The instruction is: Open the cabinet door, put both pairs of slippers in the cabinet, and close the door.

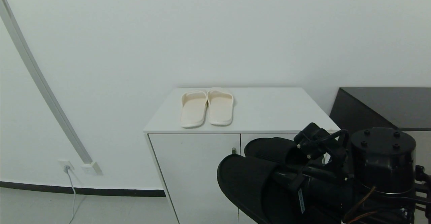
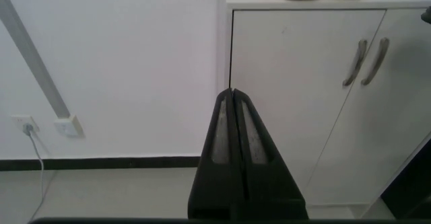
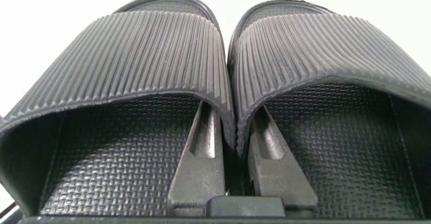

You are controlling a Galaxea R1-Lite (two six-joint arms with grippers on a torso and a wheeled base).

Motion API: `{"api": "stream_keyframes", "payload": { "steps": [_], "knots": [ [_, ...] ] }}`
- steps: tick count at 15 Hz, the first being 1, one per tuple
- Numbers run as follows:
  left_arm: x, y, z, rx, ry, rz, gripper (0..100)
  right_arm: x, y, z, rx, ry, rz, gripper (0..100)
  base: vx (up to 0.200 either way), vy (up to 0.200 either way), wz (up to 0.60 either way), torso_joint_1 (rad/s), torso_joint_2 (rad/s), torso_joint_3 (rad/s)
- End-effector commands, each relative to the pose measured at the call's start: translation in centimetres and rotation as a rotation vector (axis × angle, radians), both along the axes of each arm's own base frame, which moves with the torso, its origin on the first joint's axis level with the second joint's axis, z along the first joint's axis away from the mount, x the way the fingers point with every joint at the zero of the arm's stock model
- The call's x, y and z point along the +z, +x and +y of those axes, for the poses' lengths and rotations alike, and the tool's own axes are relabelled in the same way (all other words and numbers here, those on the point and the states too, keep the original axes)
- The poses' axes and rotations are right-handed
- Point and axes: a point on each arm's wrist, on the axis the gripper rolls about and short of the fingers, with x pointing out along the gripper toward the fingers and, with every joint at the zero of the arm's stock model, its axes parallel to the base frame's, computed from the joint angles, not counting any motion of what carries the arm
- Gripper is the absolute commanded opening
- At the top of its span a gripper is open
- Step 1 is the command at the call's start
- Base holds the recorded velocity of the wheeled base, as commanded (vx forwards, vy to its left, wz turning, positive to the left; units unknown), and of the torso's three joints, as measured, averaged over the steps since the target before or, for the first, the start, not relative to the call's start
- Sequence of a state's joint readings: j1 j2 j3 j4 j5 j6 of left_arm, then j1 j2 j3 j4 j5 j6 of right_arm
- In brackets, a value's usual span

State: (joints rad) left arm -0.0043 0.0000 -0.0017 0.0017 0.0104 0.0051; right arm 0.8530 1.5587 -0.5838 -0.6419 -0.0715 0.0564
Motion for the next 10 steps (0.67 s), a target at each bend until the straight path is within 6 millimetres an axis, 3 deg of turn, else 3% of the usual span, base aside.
{"api": "stream_keyframes", "payload": {
  "steps": [1, 10],
  "knots": [
    [0.00, 0.00, 0.00, 0.000, -0.001, 0.000, 0, -0.17, -0.03, 0.08, 0.002, -0.004, 0.004, 0, 0.000, 0.000, 0.00, -0.227, 0.54, 0.320],
    [0.00, 0.01, -0.01, -0.003, 0.001, 0.002, 0, -0.29, -0.11, -0.01, 0.006, -0.011, 0.002, 0, 0.000, 0.000, 0.00, -0.193, 0.52, 0.319]
  ]
}}
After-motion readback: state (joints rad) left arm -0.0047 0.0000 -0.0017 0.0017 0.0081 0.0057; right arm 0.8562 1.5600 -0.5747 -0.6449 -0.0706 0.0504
